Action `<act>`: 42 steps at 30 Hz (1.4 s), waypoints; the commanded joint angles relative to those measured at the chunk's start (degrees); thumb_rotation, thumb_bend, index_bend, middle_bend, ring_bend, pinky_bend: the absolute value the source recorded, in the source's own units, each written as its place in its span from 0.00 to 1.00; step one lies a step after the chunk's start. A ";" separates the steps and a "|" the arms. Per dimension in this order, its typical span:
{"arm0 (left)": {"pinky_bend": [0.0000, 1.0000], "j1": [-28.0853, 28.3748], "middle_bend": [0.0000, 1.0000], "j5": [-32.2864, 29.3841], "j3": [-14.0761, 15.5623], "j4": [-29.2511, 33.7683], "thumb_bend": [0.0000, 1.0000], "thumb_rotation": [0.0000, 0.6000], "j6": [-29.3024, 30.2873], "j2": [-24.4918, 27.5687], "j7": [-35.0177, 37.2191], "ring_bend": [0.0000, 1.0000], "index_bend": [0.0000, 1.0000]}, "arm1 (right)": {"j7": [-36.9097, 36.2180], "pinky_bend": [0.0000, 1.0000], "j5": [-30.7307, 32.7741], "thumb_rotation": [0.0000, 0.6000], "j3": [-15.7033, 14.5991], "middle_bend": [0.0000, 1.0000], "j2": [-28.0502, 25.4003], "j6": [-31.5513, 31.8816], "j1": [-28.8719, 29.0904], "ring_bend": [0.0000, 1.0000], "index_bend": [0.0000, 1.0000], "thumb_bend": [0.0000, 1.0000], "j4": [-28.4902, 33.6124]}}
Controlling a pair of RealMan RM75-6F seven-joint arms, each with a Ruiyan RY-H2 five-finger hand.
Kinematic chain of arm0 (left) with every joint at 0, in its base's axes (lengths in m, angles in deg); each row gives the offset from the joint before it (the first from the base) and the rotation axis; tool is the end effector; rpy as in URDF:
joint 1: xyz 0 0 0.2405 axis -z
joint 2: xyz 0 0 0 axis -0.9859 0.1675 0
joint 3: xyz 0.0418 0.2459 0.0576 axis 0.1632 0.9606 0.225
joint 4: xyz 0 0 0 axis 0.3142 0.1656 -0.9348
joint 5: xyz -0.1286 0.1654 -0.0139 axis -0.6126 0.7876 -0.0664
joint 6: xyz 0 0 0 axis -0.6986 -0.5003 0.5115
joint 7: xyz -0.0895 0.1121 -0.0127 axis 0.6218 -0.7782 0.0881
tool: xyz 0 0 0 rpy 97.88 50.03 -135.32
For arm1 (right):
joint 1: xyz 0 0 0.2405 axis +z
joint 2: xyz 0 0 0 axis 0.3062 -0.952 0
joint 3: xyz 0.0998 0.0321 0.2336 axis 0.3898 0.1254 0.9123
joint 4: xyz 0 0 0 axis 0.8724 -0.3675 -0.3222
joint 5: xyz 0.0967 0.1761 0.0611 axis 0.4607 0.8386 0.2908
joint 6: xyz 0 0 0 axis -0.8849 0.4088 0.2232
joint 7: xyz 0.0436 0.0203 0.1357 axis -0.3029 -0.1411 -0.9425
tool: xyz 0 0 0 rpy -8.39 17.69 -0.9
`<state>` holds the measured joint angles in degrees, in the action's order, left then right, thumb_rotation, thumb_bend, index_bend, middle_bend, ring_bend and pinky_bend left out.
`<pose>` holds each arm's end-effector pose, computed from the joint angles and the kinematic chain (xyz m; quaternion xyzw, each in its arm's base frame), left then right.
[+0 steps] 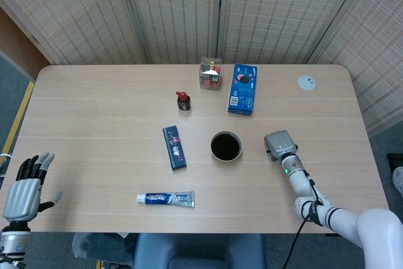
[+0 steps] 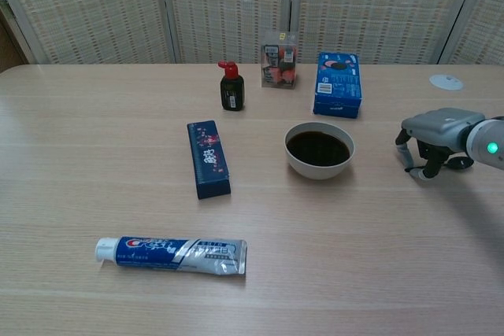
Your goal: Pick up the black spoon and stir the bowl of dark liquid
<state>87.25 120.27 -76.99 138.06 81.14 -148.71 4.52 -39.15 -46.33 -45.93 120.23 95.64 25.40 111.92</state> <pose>-0.3183 0.1940 0.1220 -0.5886 -0.4016 -0.3700 0.5961 -0.2692 -0.3821 -0.0364 0.7685 -0.3749 0.1417 0.4988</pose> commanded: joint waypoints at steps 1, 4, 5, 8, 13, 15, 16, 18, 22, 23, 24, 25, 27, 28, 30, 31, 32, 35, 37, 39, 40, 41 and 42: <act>0.00 0.00 0.00 -0.01 0.01 -0.03 0.24 1.00 -0.06 -0.01 -0.01 0.00 0.07 | -0.03 1.00 0.03 1.00 -0.03 1.00 0.00 0.05 -0.01 1.00 0.57 0.39 -0.02; 0.00 -0.03 0.00 0.01 0.05 -0.06 0.24 1.00 -0.08 -0.04 0.01 0.00 0.07 | -0.29 1.00 -0.04 1.00 -0.04 1.00 -0.15 0.19 -0.10 1.00 0.59 0.41 0.16; 0.00 -0.04 0.00 0.01 0.05 -0.06 0.24 1.00 -0.08 -0.04 0.02 0.00 0.07 | -0.48 1.00 -0.10 1.00 0.01 1.00 -0.25 0.31 -0.16 1.00 0.59 0.42 0.33; 0.00 -0.07 0.00 0.06 0.01 -0.02 0.24 1.00 0.04 -0.02 0.00 0.00 0.07 | -1.83 1.00 -0.71 1.00 0.47 1.00 -1.03 1.30 -0.58 1.00 0.60 0.45 1.75; 0.00 -0.02 0.00 0.19 -0.03 0.20 0.24 1.00 0.06 0.09 -0.25 0.00 0.07 | -7.26 1.00 -3.65 1.00 2.23 1.00 -4.49 4.80 -2.17 1.00 0.64 0.49 7.46; 0.00 0.06 0.00 0.31 -0.09 0.38 0.24 1.00 0.11 0.14 -0.37 0.00 0.07 | -10.40 1.00 -5.29 1.00 3.24 1.00 -6.45 6.47 -2.96 1.00 0.65 0.50 10.45; 0.00 0.09 0.00 0.39 -0.13 0.48 0.24 1.00 0.17 0.17 -0.42 0.00 0.07 | -11.81 1.00 -6.13 1.00 3.67 1.00 -7.31 7.27 -3.31 1.00 0.65 0.51 11.76; 0.00 0.14 0.00 0.55 -0.19 0.71 0.24 1.00 0.29 0.25 -0.52 0.00 0.07 | -15.24 1.00 -8.15 1.00 4.63 1.00 -9.30 8.98 -4.08 1.00 0.66 0.51 14.83; 0.00 0.17 0.00 0.80 -0.22 1.16 0.24 1.00 0.49 0.41 -0.78 0.00 0.07 | -23.22 1.00 -11.63 1.00 6.65 1.00 -12.51 11.27 -5.42 1.00 0.67 0.51 20.29; 0.00 0.18 0.00 0.86 -0.21 1.26 0.24 1.00 0.51 0.45 -0.84 0.00 0.07 | -25.40 1.00 -12.37 1.00 7.11 1.00 -13.06 11.56 -5.68 1.00 0.67 0.51 21.37; 0.00 0.17 0.00 0.91 -0.21 1.38 0.24 1.00 0.57 0.50 -0.91 0.00 0.07 | -28.48 1.00 -13.21 1.00 7.70 1.00 -13.68 11.62 -5.96 1.00 0.67 0.51 22.65; 0.00 0.16 0.00 0.95 -0.22 1.48 0.24 1.00 0.63 0.53 -0.95 0.00 0.07 | -30.74 1.00 -13.77 1.00 8.11 1.00 -14.07 11.52 -6.09 1.00 0.67 0.51 23.44; 0.00 0.11 0.00 1.08 -0.21 1.71 0.24 1.00 0.83 0.62 -1.01 0.00 0.07 | -35.58 1.00 -15.10 1.00 8.95 1.00 -14.48 11.40 -6.23 1.00 0.67 0.51 24.67; 0.00 0.08 0.00 1.13 -0.19 1.79 0.24 1.00 0.89 0.66 -1.04 0.00 0.07 | -37.50 1.00 -15.61 1.00 9.26 1.00 -14.53 11.29 -6.21 1.00 0.67 0.51 25.05; 0.00 0.03 0.00 1.21 -0.16 1.96 0.24 1.00 1.00 0.78 -1.10 0.00 0.07 | -40.99 1.00 -16.52 1.00 9.90 1.00 -14.40 11.08 -6.03 1.00 0.68 0.51 25.55; 0.00 -0.03 0.00 1.22 -0.15 2.04 0.24 1.00 1.08 0.86 -1.11 0.00 0.07 | -43.21 1.00 -16.91 1.00 10.36 1.00 -14.14 10.91 -5.83 1.00 0.68 0.51 25.76; 0.00 -0.09 0.00 1.23 -0.12 2.10 0.24 1.00 1.15 0.92 -1.09 0.00 0.07 | -44.95 1.00 -17.04 1.00 10.73 1.00 -13.94 10.58 -5.64 1.00 0.68 0.51 25.92; 0.00 -0.29 0.00 1.26 -0.08 2.21 0.24 1.00 1.41 1.07 -0.98 0.00 0.07 | -50.04 1.00 -17.36 1.00 11.96 1.00 -13.25 9.35 -4.74 1.00 0.69 0.51 26.20; 0.00 -0.44 0.00 1.18 -0.03 2.16 0.24 1.00 1.51 1.13 -0.86 0.00 0.07 | -52.21 1.00 -17.60 1.00 12.52 1.00 -12.43 8.76 -3.96 1.00 0.69 0.51 25.98; 0.00 -0.52 0.00 1.10 0.02 2.09 0.24 1.00 1.49 1.13 -0.72 0.00 0.07 | -53.82 1.00 -17.50 1.00 12.88 1.00 -11.65 7.87 -3.19 1.00 0.69 0.51 25.77; 0.00 -0.56 0.00 1.09 0.06 2.01 0.24 1.00 1.46 1.10 -0.55 0.00 0.07 | -54.53 1.00 -17.33 1.00 13.06 1.00 -10.98 7.33 -2.64 1.00 0.69 0.51 25.37; 0.00 -0.59 0.00 1.08 0.08 1.96 0.24 1.00 1.44 1.07 -0.41 0.00 0.07 | -54.94 1.00 -17.15 1.00 13.18 1.00 -10.41 6.95 -2.22 1.00 0.69 0.51 24.97; 0.00 -0.64 0.00 1.09 0.14 1.88 0.24 1.00 1.42 1.04 -0.19 0.00 0.07 | -55.48 1.00 -16.90 1.00 13.34 1.00 -9.57 6.51 -1.67 1.00 0.69 0.51 24.39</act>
<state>86.64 121.36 -76.88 139.99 82.57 -147.65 4.26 -93.70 -63.43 -33.11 109.50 103.03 22.77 137.05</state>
